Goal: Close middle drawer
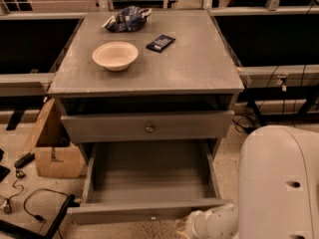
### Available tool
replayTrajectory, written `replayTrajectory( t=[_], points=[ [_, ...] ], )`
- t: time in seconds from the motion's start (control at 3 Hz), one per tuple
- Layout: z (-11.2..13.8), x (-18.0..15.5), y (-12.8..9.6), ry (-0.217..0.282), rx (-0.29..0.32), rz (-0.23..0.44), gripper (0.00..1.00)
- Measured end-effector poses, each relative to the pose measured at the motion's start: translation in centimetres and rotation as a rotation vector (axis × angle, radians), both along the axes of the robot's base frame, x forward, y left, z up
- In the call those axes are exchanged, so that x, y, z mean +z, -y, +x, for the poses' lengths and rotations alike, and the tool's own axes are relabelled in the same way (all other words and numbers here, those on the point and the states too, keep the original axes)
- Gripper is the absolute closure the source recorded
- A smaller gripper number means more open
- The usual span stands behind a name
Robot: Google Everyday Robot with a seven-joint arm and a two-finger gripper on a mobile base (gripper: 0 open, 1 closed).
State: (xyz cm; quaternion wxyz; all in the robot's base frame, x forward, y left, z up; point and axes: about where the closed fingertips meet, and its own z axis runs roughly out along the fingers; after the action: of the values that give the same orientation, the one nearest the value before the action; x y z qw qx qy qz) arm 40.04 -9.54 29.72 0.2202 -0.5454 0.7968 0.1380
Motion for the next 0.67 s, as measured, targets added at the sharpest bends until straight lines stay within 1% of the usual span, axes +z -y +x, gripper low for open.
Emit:
replayTrajectory(
  t=[0.33, 0.67],
  points=[
    [1.63, -0.03, -1.3, 0.021, 0.019, 0.002, 1.0],
    [1.63, -0.03, -1.31, 0.021, 0.019, 0.002, 1.0]
  ],
)
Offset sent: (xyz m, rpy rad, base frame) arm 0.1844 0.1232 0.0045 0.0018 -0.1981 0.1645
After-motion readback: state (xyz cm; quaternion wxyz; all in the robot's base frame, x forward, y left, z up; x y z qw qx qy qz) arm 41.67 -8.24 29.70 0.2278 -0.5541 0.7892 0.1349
